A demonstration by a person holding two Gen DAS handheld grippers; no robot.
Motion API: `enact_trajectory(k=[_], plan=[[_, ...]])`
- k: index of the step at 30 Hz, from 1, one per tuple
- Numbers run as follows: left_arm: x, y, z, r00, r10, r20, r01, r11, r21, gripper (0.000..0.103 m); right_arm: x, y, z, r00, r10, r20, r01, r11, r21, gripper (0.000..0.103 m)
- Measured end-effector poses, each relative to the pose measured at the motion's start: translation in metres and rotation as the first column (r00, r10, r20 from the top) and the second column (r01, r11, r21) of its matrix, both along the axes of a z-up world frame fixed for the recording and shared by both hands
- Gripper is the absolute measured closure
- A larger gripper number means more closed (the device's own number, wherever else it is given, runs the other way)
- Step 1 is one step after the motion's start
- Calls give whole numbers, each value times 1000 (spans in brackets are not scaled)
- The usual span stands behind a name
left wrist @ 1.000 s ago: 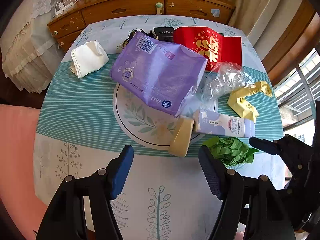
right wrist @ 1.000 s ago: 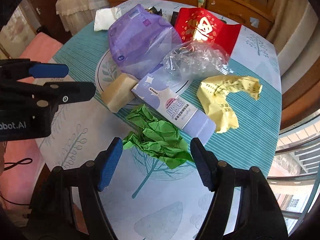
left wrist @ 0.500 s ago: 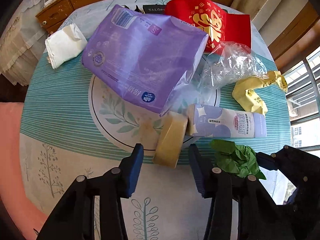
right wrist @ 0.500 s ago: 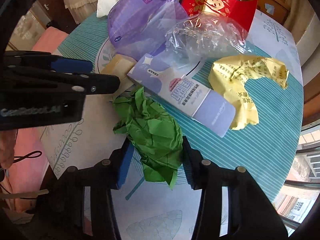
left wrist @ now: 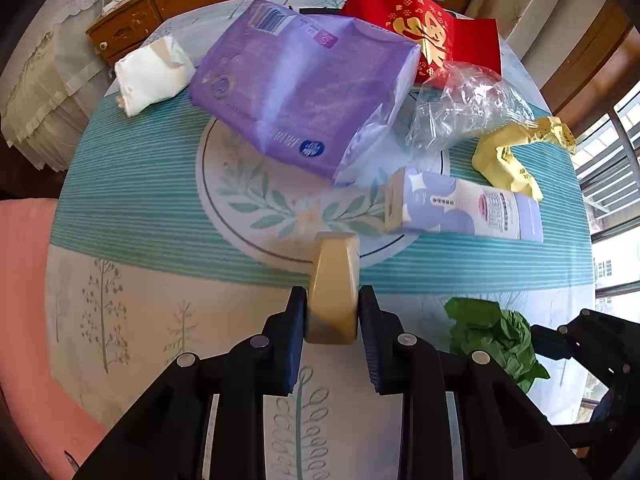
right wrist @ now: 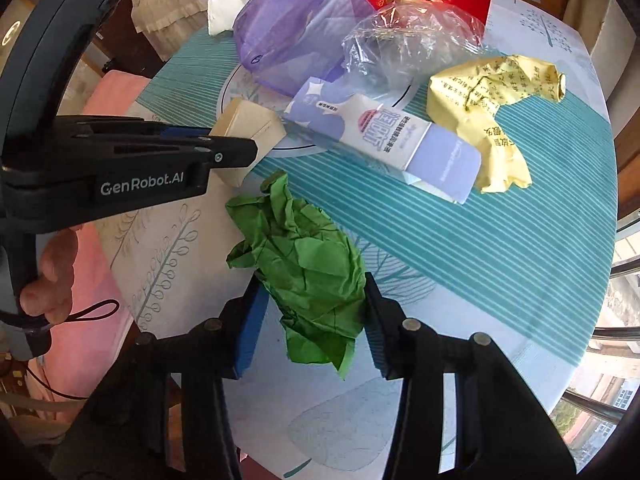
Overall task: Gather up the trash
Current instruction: 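Grasp the green crumpled paper with the right tool while the left tool grasps the beige soap bar, then carry the green paper and soap bar over the bin and open both tools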
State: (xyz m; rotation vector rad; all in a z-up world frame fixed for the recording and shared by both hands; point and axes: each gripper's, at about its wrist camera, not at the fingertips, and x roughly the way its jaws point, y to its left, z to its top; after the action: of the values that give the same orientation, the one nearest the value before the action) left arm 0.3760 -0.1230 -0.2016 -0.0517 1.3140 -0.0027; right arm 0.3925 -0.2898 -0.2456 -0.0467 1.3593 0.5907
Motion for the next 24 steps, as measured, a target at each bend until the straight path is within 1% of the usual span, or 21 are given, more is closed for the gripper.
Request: enact_trajectory(k=[7, 11, 13, 15, 17, 19, 21, 23, 24], plan=[[-73, 28, 30, 998, 48, 34, -47, 999, -24, 78, -10, 14, 0, 1000, -11, 9, 11, 1000, 16, 61], [-132, 61, 49, 996, 69, 64, -66, 997, -43, 78, -29, 24, 10, 1000, -21, 16, 20, 1000, 22, 61], [-170, 83, 58, 994, 77, 78, -73, 996, -60, 78, -48, 37, 16, 999, -31, 12, 30, 999, 30, 61], [-197, 95, 62, 993, 81, 85, -75, 995, -71, 78, -64, 51, 18, 999, -42, 9, 42, 999, 31, 61], [-228, 108, 64, 993, 80, 93, -73, 994, -76, 78, -92, 78, 20, 999, -52, 12, 51, 998, 24, 61], [-257, 119, 61, 992, 74, 99, -67, 995, -77, 78, -117, 99, 21, 998, -66, 3, 66, 998, 18, 61], [-282, 130, 56, 993, 61, 102, -53, 996, -75, 78, -141, 117, 13, 997, -81, -9, 81, 997, 13, 61], [-301, 138, 47, 994, 47, 100, -40, 997, -69, 78, -192, 130, 24, 995, -93, -23, 94, 996, 9, 61], [-312, 143, 41, 994, 41, 98, -35, 997, -68, 78, -203, 139, 16, 994, -100, -37, 101, 995, 2, 61]])
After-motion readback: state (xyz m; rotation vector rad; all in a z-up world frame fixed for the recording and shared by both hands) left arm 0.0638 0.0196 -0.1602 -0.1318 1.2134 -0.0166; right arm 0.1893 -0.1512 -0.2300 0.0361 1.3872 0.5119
